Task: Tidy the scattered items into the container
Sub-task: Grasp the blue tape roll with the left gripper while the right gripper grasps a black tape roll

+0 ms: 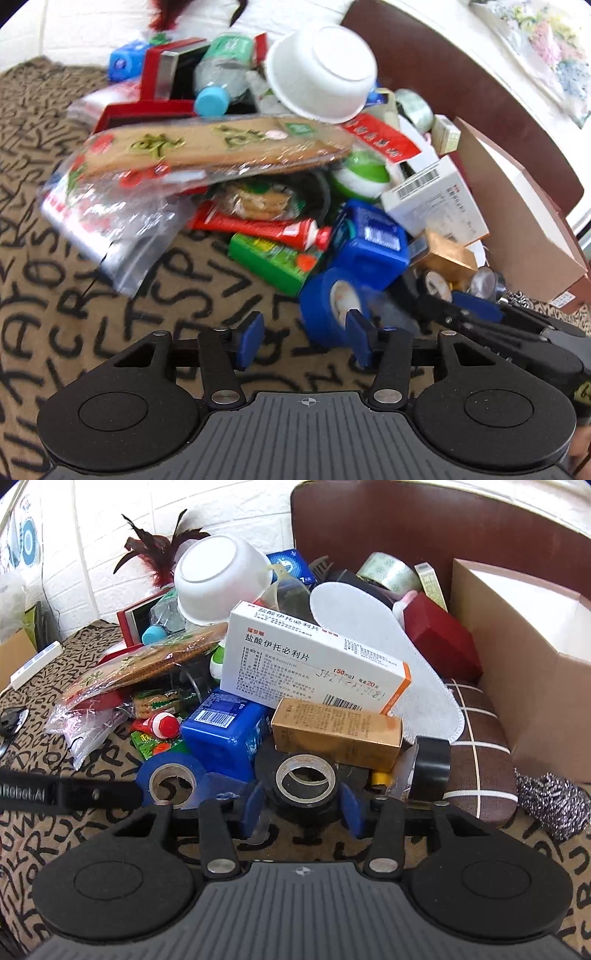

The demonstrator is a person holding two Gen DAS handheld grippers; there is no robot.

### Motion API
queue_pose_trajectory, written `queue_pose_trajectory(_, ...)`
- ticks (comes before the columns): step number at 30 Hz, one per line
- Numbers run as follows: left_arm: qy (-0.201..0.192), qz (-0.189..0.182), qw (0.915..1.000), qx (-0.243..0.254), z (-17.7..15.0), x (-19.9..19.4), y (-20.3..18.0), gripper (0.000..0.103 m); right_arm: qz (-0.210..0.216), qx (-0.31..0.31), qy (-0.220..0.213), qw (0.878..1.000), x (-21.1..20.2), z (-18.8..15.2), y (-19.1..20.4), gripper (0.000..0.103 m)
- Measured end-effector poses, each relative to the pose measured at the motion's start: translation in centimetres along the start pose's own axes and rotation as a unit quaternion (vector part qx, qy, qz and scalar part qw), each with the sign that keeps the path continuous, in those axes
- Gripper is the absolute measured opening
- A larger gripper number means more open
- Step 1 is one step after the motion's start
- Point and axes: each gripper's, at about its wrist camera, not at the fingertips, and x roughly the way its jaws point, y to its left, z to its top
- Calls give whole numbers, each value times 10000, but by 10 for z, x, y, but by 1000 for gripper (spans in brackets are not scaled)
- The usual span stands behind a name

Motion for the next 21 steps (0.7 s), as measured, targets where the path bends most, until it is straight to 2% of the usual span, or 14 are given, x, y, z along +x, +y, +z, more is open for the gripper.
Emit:
queue_pose_trajectory(4, 193, 0, 9996, 192, 1, 16, -10, 61, 35, -69, 11, 10000, -4, -2, 2, 45)
queue_pose_trajectory(5, 249, -37, 9995, 175, 0, 20, -10, 44, 32, -95, 0, 9999, -6, -3, 2, 45)
queue_pose_trajectory(6, 281, -111, 9994, 168, -1, 22, -11, 38, 54, -135, 7, 9999, -10, -4, 3, 45)
queue_pose_trajectory(9, 269, -157, 9994, 175, -3, 19, -9, 34, 150, -165, 69, 9997, -25, -12, 1, 44)
queue_pose_trajectory(14, 490, -426, 9976, 250, -13, 3, -4, 17, 429, -206, 419, 9980, -47, -34, -2, 44)
queue_pose_trajectory(19, 878, -660, 9929, 446, -37, -12, -4, 16, 543, -159, 625, 9964, -64, -53, 2, 45)
queue_pose_trajectory(21, 875, -624, 9932, 443, -43, -19, -3, 18, 590, -121, 632, 9962, -70, -59, 2, 46)
